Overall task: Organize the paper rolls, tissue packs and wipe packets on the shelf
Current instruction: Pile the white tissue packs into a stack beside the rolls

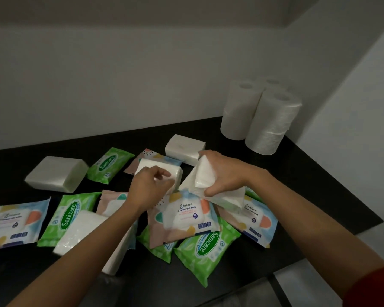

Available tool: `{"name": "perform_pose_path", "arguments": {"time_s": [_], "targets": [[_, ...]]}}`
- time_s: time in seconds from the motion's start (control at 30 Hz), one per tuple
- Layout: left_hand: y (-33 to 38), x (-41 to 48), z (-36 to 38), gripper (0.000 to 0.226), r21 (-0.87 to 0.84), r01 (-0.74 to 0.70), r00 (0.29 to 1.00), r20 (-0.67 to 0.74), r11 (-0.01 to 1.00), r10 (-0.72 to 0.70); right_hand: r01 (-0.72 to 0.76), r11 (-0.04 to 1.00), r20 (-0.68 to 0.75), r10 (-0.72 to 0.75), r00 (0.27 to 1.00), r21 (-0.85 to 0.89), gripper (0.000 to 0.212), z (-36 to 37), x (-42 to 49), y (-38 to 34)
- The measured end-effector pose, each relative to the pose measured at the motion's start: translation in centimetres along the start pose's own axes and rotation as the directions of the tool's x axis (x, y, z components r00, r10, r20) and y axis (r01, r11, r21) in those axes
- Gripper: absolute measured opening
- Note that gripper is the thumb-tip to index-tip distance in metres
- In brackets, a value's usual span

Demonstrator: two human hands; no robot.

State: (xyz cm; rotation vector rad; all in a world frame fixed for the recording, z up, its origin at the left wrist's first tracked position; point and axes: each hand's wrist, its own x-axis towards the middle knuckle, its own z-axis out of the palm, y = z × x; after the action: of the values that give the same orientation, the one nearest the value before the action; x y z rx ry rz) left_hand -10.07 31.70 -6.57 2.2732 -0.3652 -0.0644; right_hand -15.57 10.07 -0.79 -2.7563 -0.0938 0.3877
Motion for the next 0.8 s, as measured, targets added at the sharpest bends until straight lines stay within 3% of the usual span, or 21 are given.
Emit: {"name": "perform_pose_path", "arguments": {"time_s": [0.1,0.23,0.43,0.63,0.73,0.8], "targets": [[2.8,0.5,0.9,0.027,-0.382,0.165,0.979,0.173,0.909,-0.106,0.064,0.998,-0.034,-0.064,0.997,0.002,0.110,-0.4,0.5,-0.3],[4.8,1.8,2.4,0.042,-0.639,0.421,0.884,0.449,0.644,-0.132,0.131,0.991,-0.070,-0.130,0.989,0.014,0.110,-1.5,1.1,0.2],[5.9,3.5,4.1,0.049,-0.652,0.442,0.862,0.499,0.616,-0.089,0.174,0.982,-0.058,-0.179,0.982,-0.078,0.114,-2.9,2.1,2.3],[7.6,5.7,6.0,0.052,-0.594,0.436,0.879,0.442,0.676,-0.178,0.187,0.977,-0.085,-0.196,0.977,-0.104,0.110,-3.7,3.8,5.0],[7.7,7.3,6.9,0.054,-0.634,0.460,0.881,0.414,0.622,-0.230,0.076,0.995,-0.143,-0.065,0.988,0.071,0.109,-4.0,4.7,7.2],[7.8,8.4,7.5,0.056,-0.656,0.468,0.881,0.398,0.593,-0.256,-0.063,0.932,-0.183,0.136,0.974,0.358,0.102,-3.7,5.5,8.9]]}}
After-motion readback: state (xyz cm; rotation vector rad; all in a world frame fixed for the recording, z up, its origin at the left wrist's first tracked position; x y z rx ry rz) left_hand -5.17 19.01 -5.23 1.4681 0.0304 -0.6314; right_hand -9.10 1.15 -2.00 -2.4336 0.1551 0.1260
